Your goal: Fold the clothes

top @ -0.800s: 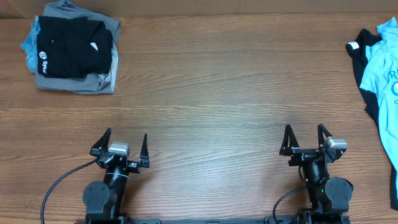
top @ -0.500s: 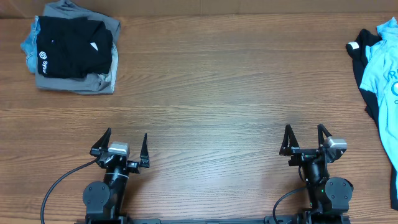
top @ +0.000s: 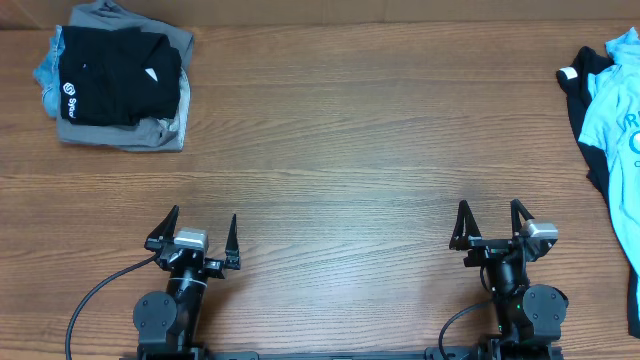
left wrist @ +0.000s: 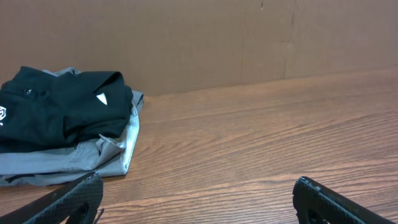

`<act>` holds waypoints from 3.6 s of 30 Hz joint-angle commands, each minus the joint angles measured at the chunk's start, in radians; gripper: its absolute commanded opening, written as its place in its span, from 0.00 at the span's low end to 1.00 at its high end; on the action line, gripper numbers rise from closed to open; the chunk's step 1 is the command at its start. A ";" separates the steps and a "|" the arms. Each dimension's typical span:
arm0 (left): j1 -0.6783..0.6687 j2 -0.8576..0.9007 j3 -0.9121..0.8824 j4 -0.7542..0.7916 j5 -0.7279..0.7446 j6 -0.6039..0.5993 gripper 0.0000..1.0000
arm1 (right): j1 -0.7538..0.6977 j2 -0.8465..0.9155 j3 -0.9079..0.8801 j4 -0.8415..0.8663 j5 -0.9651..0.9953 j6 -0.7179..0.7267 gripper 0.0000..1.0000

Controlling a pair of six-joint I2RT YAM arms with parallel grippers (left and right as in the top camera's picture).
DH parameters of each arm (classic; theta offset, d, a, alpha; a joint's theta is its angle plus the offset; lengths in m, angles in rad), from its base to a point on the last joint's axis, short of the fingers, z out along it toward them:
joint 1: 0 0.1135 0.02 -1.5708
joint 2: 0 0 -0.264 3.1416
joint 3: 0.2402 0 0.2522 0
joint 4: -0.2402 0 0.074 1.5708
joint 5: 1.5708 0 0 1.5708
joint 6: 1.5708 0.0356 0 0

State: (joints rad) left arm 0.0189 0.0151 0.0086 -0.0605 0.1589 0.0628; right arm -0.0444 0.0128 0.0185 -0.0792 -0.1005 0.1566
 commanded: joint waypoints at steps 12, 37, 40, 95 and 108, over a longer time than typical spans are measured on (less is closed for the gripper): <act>-0.006 -0.011 -0.004 -0.003 -0.012 0.020 1.00 | -0.003 -0.010 -0.010 0.003 -0.006 -0.005 1.00; -0.006 -0.010 -0.004 -0.003 -0.012 0.020 1.00 | -0.002 0.058 0.174 0.346 -0.185 0.430 1.00; -0.006 -0.011 -0.004 -0.003 -0.012 0.020 1.00 | -0.002 0.172 0.311 0.228 -0.113 0.332 1.00; -0.006 -0.010 -0.004 -0.003 -0.012 0.020 1.00 | -0.441 2.271 1.838 -0.546 0.387 -0.031 0.89; -0.006 -0.011 -0.004 -0.003 -0.012 0.020 1.00 | -0.467 2.307 1.838 -0.530 0.316 -0.031 0.81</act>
State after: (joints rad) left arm 0.0189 0.0151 0.0086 -0.0612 0.1520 0.0628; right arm -0.5159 2.3165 1.8309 -0.6151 0.2272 0.1299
